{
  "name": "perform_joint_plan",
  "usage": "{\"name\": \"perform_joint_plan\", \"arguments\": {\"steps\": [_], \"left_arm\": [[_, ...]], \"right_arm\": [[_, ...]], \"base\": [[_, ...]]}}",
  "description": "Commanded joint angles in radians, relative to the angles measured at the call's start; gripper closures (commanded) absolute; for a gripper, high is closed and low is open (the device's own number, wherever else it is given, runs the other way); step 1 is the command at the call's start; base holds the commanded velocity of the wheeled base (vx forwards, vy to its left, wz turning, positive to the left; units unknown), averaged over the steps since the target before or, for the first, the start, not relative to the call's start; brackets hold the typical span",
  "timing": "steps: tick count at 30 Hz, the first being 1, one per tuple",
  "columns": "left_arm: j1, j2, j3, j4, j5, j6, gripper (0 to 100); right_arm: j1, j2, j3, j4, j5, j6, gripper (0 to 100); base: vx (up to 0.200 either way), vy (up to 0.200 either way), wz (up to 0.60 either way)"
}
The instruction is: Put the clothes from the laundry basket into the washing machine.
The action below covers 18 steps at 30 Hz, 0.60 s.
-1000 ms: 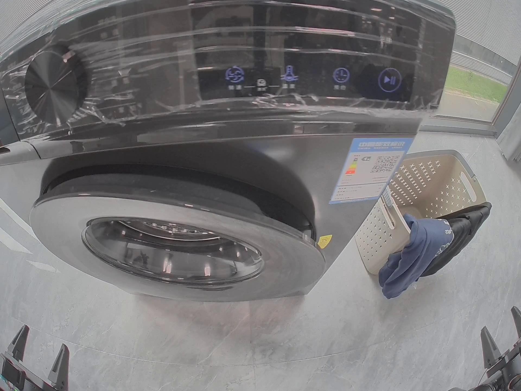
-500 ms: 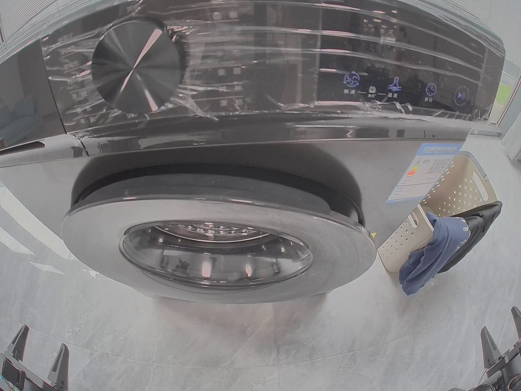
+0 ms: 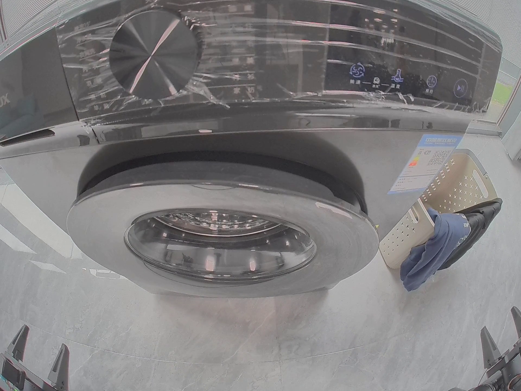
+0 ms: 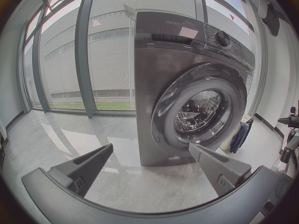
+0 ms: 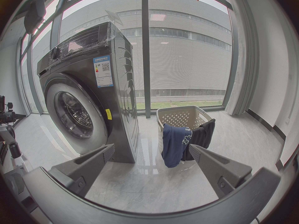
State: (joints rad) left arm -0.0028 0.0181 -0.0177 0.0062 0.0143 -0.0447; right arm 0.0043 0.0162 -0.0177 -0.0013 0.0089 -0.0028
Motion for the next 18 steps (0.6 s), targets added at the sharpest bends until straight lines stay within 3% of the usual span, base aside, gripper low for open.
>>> {"name": "perform_joint_plan", "arguments": {"steps": [1,8,18], "left_arm": [[0.0,-0.012,0.015,0.0,0.0,-0.001,0],[0.0,-0.012,0.015,0.0,0.0,-0.001,0],[-0.002,-0.012,0.015,0.0,0.0,0.0,0]], "right_arm": [[0.0,-0.016,0.016,0.0,0.0,-0.002,0],[0.0,-0.016,0.016,-0.002,0.0,0.0,0],[0.0,-0.016,0.016,-0.002,0.0,-0.002,0]], "base": [[0.0,0.0,0.0],[0.0,0.0,0.51],[0.0,0.0,0.0]]}}
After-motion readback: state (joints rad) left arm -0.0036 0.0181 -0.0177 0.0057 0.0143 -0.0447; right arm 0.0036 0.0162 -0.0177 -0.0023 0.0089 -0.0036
